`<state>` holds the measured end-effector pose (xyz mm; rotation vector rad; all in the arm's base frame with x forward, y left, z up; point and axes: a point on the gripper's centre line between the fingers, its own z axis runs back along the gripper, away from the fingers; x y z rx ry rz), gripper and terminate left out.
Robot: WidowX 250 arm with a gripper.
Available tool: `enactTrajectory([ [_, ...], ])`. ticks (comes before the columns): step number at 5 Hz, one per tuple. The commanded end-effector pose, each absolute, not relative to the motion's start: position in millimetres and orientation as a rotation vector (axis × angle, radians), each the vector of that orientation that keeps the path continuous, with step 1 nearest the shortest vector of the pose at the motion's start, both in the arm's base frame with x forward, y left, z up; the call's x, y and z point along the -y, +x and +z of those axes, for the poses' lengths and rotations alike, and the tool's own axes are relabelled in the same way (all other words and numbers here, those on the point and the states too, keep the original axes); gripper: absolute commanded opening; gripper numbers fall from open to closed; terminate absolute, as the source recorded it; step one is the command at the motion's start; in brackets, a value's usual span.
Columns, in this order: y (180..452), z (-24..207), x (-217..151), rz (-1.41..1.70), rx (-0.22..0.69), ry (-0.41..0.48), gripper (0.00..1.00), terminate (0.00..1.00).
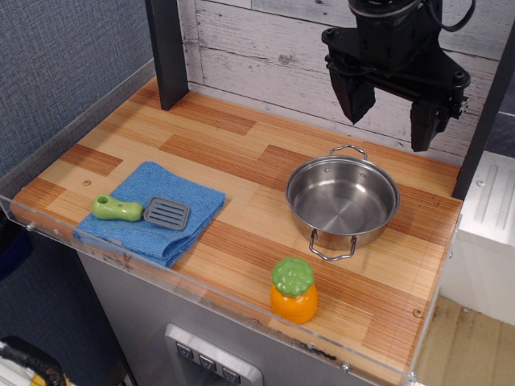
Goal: Move the spatula to the far edge of the wall.
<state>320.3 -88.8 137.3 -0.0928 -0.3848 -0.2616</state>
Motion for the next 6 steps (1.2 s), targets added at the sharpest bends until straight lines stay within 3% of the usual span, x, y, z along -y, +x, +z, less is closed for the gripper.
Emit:
enactTrajectory([
  [1,320.3,137.3,88.8,-0.262,0.385,-0.093,1.00,0.00],
  [4,281.9,151.6,58.8,0.501,0.391,-0.048,1.00,0.00],
  [5,268.2,145.6,42.9,0.760,0.359,-0.051,1.00,0.00],
  [6,262.2,144.1,27.6,1.033,0.268,-0.104,1.00,0.00],
])
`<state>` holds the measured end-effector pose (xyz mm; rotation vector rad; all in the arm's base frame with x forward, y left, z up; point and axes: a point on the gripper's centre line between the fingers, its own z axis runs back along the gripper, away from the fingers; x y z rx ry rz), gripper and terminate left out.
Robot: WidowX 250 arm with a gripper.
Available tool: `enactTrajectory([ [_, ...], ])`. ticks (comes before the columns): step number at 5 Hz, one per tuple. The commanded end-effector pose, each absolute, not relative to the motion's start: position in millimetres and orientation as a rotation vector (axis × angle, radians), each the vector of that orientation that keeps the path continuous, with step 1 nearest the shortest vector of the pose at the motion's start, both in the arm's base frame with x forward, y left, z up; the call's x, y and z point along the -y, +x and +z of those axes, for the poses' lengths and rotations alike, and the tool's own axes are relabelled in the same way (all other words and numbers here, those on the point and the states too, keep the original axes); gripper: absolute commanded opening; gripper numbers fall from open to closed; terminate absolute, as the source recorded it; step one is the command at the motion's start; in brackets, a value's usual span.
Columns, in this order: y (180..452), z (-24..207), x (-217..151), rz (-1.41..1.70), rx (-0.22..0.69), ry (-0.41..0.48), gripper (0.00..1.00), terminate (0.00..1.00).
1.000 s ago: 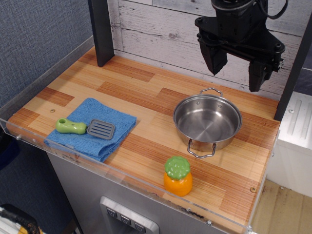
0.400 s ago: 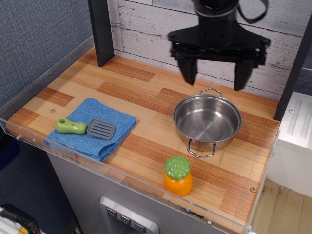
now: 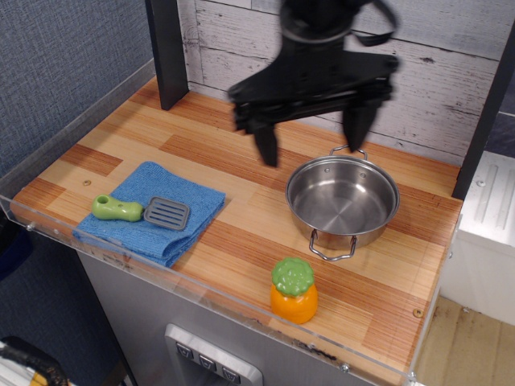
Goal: Move the spatula to the far edge of the wall.
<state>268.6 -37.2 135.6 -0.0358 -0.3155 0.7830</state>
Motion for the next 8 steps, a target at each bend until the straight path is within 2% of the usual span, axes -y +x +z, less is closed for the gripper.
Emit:
enactTrajectory([
  [1,259.7,144.2,14.9,1.295,0.243,-0.183,1.00,0.00],
  [2,256.4,142.9,-7.9,1.543,0.275,-0.153,1.00,0.00],
  [3,238.1,133.2,-33.0,1.789,0.313,-0.116,1.00,0.00],
  [5,213.7,109.1,-75.6,1.879,0.339,-0.022,1.00,0.00],
  [6,212.2,105.9,-92.5,1.912,0.341,0.006,1.00,0.00],
  [8,217.6,88.6,-113.5,1.988,0.324,-0.024,1.00,0.00],
])
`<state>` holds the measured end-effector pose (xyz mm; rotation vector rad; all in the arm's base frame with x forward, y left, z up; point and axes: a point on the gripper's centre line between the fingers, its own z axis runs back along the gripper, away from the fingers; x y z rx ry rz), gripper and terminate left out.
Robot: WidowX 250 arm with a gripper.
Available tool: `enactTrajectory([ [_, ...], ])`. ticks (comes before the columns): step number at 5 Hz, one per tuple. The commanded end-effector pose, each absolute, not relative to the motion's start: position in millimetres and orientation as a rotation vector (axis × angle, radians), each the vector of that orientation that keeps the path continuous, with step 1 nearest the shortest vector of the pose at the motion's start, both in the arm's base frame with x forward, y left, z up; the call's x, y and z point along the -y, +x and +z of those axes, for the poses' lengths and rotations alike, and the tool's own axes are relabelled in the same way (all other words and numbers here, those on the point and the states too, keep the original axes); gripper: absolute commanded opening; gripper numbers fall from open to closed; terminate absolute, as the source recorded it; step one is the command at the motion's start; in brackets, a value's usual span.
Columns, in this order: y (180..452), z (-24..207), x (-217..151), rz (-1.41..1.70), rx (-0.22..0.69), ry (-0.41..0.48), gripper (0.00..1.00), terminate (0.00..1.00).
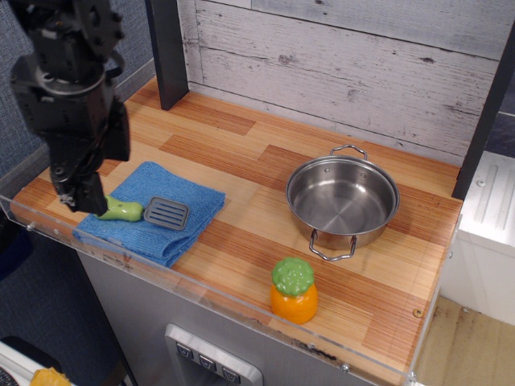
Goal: Move the spatula to the far edge of the wall.
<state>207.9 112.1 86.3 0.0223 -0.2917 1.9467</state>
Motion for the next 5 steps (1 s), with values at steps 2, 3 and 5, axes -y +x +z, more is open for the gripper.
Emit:
enactTrajectory([
  [2,228.2,69.2,-113.4,2.016,0.313,-0.017,1.00,0.00],
  [3,230.2,61.7,-117.9,2.011,0.292,0.000,1.00,0.00],
  [5,235.3,50.1,-127.7,2.027,0.256,0.025,1.00,0.00],
])
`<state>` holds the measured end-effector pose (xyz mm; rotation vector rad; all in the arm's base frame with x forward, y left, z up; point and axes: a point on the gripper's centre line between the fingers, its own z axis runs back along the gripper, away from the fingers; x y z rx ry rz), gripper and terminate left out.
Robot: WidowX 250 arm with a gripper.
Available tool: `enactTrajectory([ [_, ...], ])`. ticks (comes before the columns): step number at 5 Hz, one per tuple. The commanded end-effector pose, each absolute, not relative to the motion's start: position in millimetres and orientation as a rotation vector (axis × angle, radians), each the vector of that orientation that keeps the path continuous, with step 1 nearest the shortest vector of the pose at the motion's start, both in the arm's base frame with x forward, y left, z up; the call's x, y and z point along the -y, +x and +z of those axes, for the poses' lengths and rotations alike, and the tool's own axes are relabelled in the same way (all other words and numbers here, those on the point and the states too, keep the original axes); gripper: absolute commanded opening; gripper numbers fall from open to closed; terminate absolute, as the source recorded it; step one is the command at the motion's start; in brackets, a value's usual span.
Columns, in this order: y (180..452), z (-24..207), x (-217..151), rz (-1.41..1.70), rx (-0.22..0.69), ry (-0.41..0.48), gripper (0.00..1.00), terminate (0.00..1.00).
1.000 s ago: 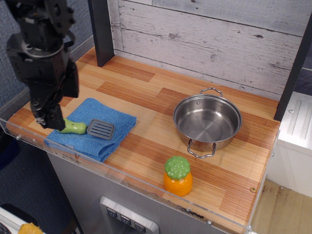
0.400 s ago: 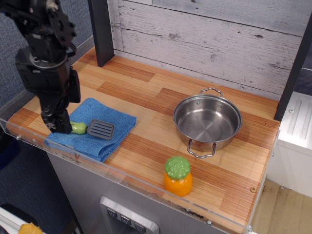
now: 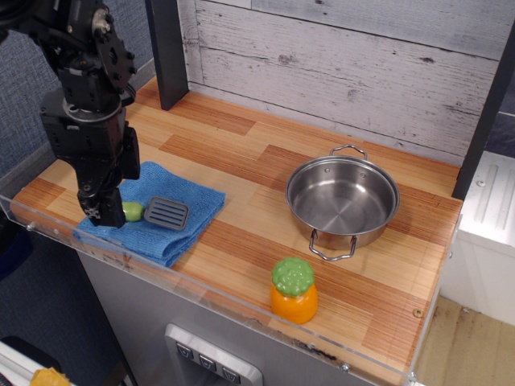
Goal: Move the spatula to the far edge of the wall.
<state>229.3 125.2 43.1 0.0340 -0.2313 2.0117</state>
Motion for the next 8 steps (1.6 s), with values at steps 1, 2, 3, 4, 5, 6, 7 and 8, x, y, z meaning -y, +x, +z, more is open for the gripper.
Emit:
enactTrajectory([
  [1,236.8,46.0,-131.4,2.037,0.248,0.031,1.00,0.00],
  [2,238.3,38.8,-130.1,2.031,0.228,0.042,1.00,0.00],
  [3,238.2,32.6,-133.4,2.017,0.216,0.053,1.00,0.00],
  [4,239.2,28.9,-129.1,2.009,0.207,0.071,0.00,0.00],
  [5,239.0,25.8,-126.5,2.003,0.202,0.086,0.00,0.00],
  [6,236.5,25.4,-128.7,1.991,0.201,0.082,0.00,0.00],
  [7,239.8,38.8,-132.8,1.973,0.234,0.064,0.00,0.00],
  [8,250.1,58.5,-124.5,1.959,0.273,0.026,0.00,0.00],
])
